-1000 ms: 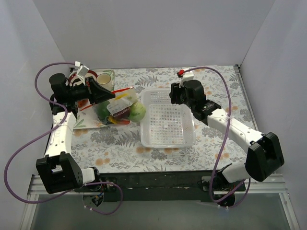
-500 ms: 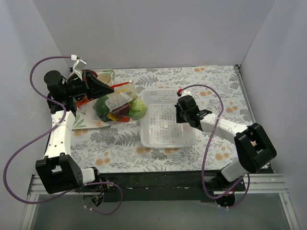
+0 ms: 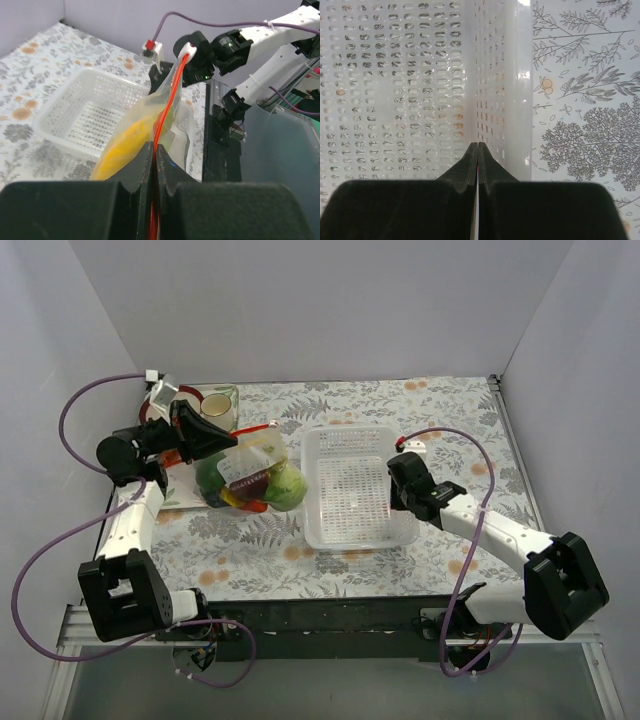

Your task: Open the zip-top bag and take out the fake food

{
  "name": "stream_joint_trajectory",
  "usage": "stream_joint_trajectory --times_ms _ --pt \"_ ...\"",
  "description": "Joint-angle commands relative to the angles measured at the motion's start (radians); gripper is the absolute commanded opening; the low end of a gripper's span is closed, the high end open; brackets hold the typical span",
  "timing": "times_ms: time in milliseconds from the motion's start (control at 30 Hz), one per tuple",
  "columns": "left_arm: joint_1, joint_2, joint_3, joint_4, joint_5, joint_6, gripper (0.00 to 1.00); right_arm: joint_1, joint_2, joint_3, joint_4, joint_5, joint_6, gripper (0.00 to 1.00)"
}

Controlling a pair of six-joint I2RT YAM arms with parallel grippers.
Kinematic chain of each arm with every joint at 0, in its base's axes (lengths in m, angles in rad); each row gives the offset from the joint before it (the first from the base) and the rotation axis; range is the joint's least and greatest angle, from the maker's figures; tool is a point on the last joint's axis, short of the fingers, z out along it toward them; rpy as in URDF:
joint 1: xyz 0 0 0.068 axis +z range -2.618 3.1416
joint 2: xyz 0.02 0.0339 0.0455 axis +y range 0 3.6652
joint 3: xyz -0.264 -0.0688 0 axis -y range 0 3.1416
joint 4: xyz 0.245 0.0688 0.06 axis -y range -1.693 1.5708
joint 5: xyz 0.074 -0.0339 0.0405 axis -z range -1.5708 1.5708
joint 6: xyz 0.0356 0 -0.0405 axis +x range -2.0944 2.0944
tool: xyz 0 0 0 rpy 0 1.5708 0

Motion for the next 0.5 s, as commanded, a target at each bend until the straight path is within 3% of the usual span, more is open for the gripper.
stream_joint_trajectory --times_ms 0,200,467 --pt "-0.055 -0.005 -0.099 0.137 0.268 -0.05 0.0 -0.018 -0.066 -0.007 -0.051 0.071 0.005 0.01" --pt "-0.101 0.06 -0.152 0.201 0.243 -0.105 0.0 -0.046 -0.053 -0.012 -0.062 0.039 0.002 0.01" --pt "-0.1 0.17 -0.13 0.361 0.266 -0.246 0.0 -0.044 0.004 0.017 0.083 -0.156 0.001 0.01"
